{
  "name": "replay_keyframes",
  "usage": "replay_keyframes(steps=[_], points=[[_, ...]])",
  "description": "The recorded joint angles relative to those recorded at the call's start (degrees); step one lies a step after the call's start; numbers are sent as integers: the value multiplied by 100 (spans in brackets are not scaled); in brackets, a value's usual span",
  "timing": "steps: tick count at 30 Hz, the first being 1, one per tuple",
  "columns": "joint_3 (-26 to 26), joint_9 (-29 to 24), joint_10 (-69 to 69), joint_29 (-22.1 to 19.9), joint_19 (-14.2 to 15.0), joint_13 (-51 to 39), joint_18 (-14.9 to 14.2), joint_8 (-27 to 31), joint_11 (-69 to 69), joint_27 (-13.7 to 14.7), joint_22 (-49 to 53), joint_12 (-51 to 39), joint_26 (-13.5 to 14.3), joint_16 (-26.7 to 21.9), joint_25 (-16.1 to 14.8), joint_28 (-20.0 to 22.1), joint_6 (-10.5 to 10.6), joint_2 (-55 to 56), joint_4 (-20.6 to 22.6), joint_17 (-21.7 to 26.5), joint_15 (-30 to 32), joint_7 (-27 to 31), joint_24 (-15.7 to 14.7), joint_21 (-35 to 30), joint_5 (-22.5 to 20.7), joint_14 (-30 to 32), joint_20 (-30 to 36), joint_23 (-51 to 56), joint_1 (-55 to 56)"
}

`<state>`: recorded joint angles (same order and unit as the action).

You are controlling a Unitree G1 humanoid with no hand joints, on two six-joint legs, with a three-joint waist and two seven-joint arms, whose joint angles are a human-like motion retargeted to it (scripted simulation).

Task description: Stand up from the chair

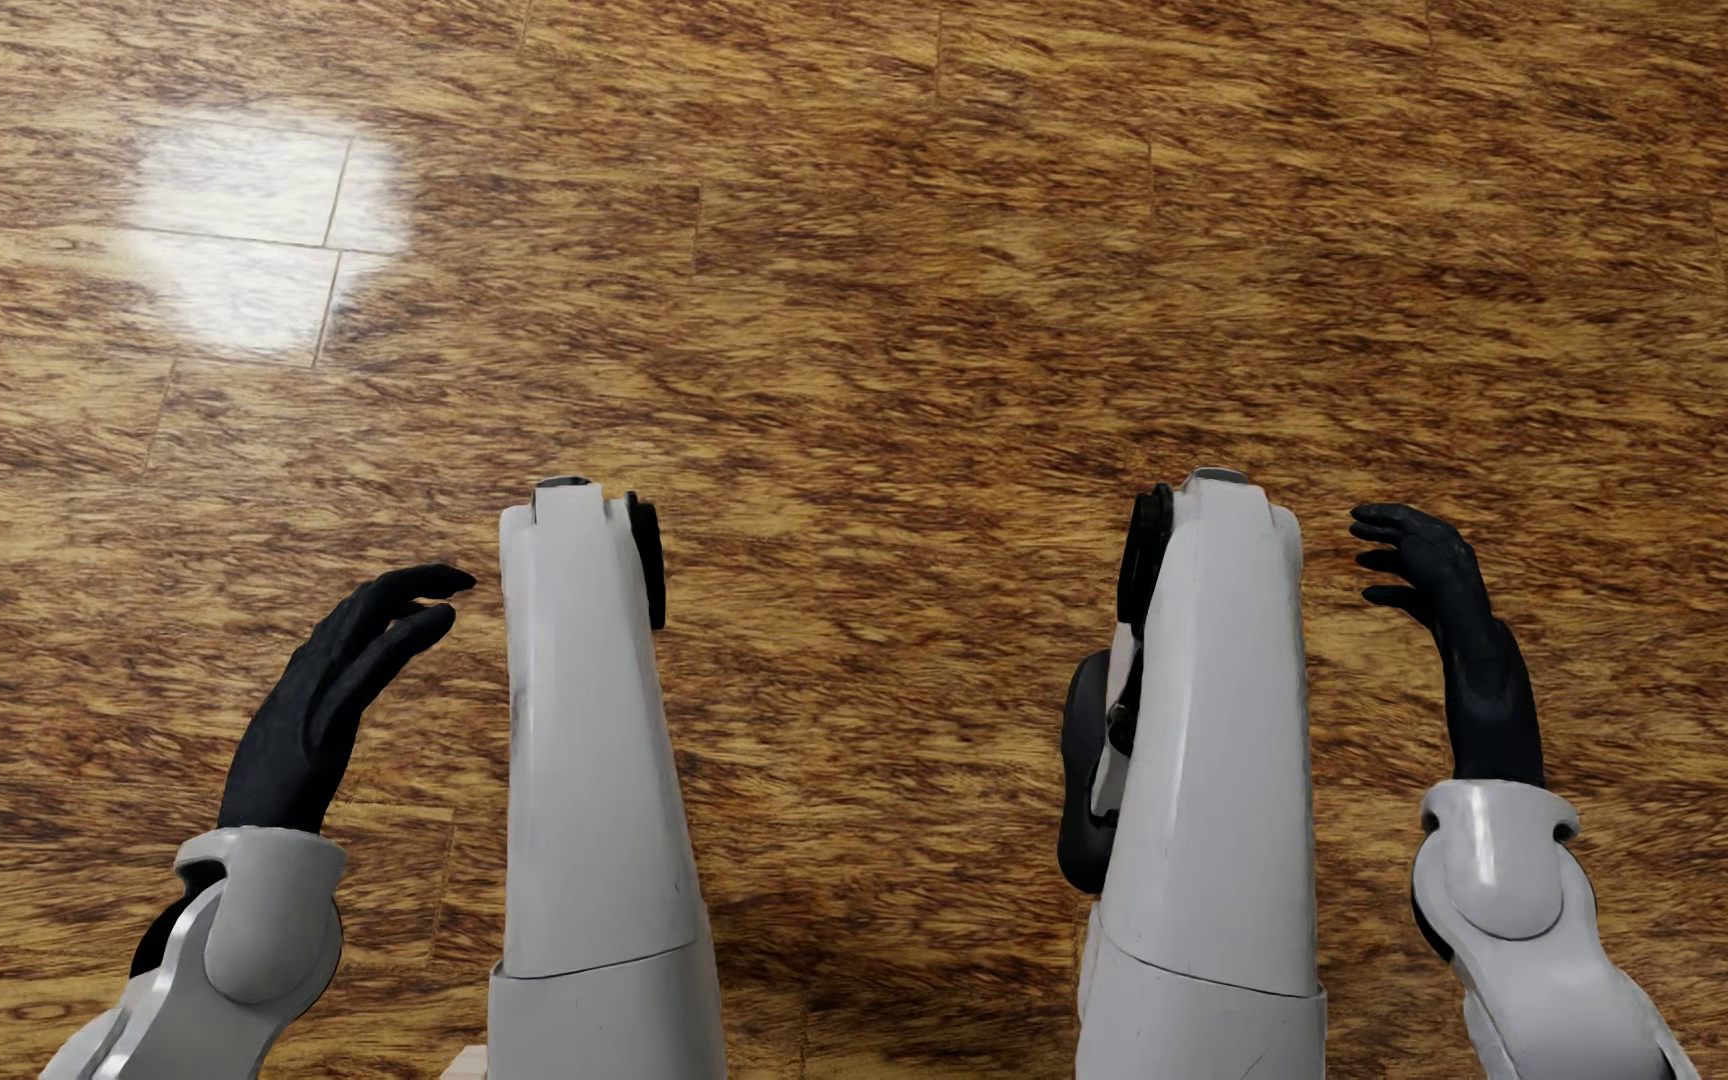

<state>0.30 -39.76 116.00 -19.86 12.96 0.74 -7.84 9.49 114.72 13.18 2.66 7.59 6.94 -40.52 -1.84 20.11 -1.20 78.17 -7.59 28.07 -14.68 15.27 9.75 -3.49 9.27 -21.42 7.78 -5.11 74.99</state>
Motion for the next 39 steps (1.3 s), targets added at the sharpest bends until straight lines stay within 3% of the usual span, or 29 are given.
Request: replay_keyframes(steps=[1, 2, 4, 5, 6, 7, 9, 11, 12, 14, 17, 20, 22, 24, 25, 26, 28, 30, 32, 36, 39], points=[[-3, -96, 23, -382, 58, -190, -12, 31, 16, 262, 430, -294, 185, -311, 105, 511, 48, 183, 24, 318, -32, 17, 176, -34, 22, -19, 205, 685, 199], [0, -205, 34, -410, 122, -449, -32, 67, 24, 406, 764, -783, 355, -657, 289, 688, 104, 369, 47, 698, -63, 34, 368, -117, 48, -44, 544, 1271, 397], [28, -475, 24, 400, 200, -1209, -96, 125, 10, 508, 1159, -2341, 586, -1365, 485, 338, 184, 718, 50, 1668, -113, 41, 593, -510, 68, -97, 1734, 2099, 744], [39, -595, 15, 985, 229, -1727, -128, 157, 9, 483, 1268, -3391, 665, -1693, 400, 54, 229, 883, 74, 2214, -149, 42, 572, -898, 114, -118, 2673, 2372, 919], [47, -732, -5, 1246, 250, -2397, -158, 190, 2, 554, 1317, -4637, 752, -1950, 284, -164, 241, 1016, 92, 2718, -204, 23, 493, -1524, 138, -152, 3838, 2518, 1050], [50, -826, -20, 1104, 244, -3146, -195, 193, -11, 698, 1334, -5929, 886, -2113, 114, -395, 236, 1155, 76, 3110, -249, 16, 429, -2278, 114, -197, 5067, 2552, 1183], [39, -1091, -112, 866, 199, -4879, -209, 163, -103, 826, 1393, -8093, 1046, -2172, -188, 98, 225, 1323, 82, 3566, -340, -2, 198, -3673, 86, -282, 7089, 2475, 1336], [43, -1282, -298, 454, 200, -6353, -175, 126, -295, 1003, 1399, -9087, 1128, -2014, -311, 561, 209, 1339, 121, 3612, -440, -21, 90, -5010, 46, -349, 8002, 2390, 1348], [43, -1312, -458, 462, 149, -6683, -133, 94, -460, 1008, 1346, -9154, 1133, -1932, -301, 627, 208, 1325, 159, 3582, -442, -47, 130, -5349, -18, -345, 8067, 2389, 1323], [27, -1309, -978, 481, 22, -6690, -43, 34, -984, 941, 1008, -8832, 1122, -1695, -172, 594, 216, 1124, 214, 3237, -408, -133, 257, -5369, -159, -286, 7691, 2109, 1112], [25, -1089, -2238, 907, -209, -6034, 93, -164, -2275, 803, -138, -7766, 1130, -1021, 333, 57, 203, 328, 223, 2432, -204, -345, 640, -4933, -315, -44, 6748, 1014, 368], [-4, -731, -3820, 1757, -442, -5462, 257, -414, -3953, 660, -2107, -6679, 1263, 181, 1145, -752, 198, -961, 181, 1170, 163, -612, 1241, -4528, -483, 320, 5750, -865, -830], [-6, -390, -4904, 2408, -539, -5140, 323, -566, -5127, 610, -3714, -6098, 1343, 1177, 1696, -1541, 194, -1971, 130, 199, 438, -831, 1598, -4277, -565, 568, 5149, -2479, -1781], [-36, 0, -5938, 2748, -579, -4840, 335, -766, -6279, 509, -4981, -5578, 1358, 1956, 2289, -2205, 189, -3028, 71, -746, 758, -1118, 1968, -4152, -595, 840, 4807, -4094, -2764], [-36, 253, -6472, 3056, -581, -4644, 357, -855, -6856, 354, -5338, -5301, 1243, 2221, 2489, -2696, 154, -3557, 66, -1126, 936, -1227, 2034, -4083, -616, 981, 4629, -4675, -3277], [-16, 520, -7000, 3282, -601, -4386, 392, -926, -7463, 139, -5657, -4959, 921, 2412, 2573, -2940, 115, -4126, 48, -1408, 1116, -1351, 1796, -4018, -683, 1097, 4350, -5013, -3821], [29, 1082, -8023, 3506, -738, -3684, 554, -1039, -8681, -202, -5904, -4160, 352, 2568, 2358, -3029, 63, -5314, 148, -1607, 1424, -1579, 1183, -3691, -823, 1308, 3760, -5248, -4906], [33, 1711, -8943, 3431, -853, -2868, 713, -1119, -9709, -412, -5635, -3389, 319, 2394, 1846, -3130, 25, -6369, 326, -1538, 1652, -1777, 758, -3226, -902, 1472, 3267, -5283, -5878], [35, 2363, -9652, 3218, -904, -2095, 784, -1234, -10551, -537, -5189, -2690, 342, 2114, 1350, -3126, 23, -7222, 437, -1357, 1801, -1918, 586, -2738, -936, 1556, 2853, -5254, -6634], [108, 3129, -10506, 2877, -799, -1039, 789, -1452, -11210, -388, -5184, -1608, 446, 1824, 1118, -2931, -11, -8410, 488, -1196, 1675, -2254, 360, -1919, -945, 1538, 1765, -5498, -7885], [168, 3447, -10721, 2839, -720, -750, 780, -1573, -11454, -527, -6308, -1225, 56, 1972, 1130, -2393, -71, -8995, 465, -1278, 1600, -2442, 73, -1686, -980, 1399, 1282, -6276, -8488]])
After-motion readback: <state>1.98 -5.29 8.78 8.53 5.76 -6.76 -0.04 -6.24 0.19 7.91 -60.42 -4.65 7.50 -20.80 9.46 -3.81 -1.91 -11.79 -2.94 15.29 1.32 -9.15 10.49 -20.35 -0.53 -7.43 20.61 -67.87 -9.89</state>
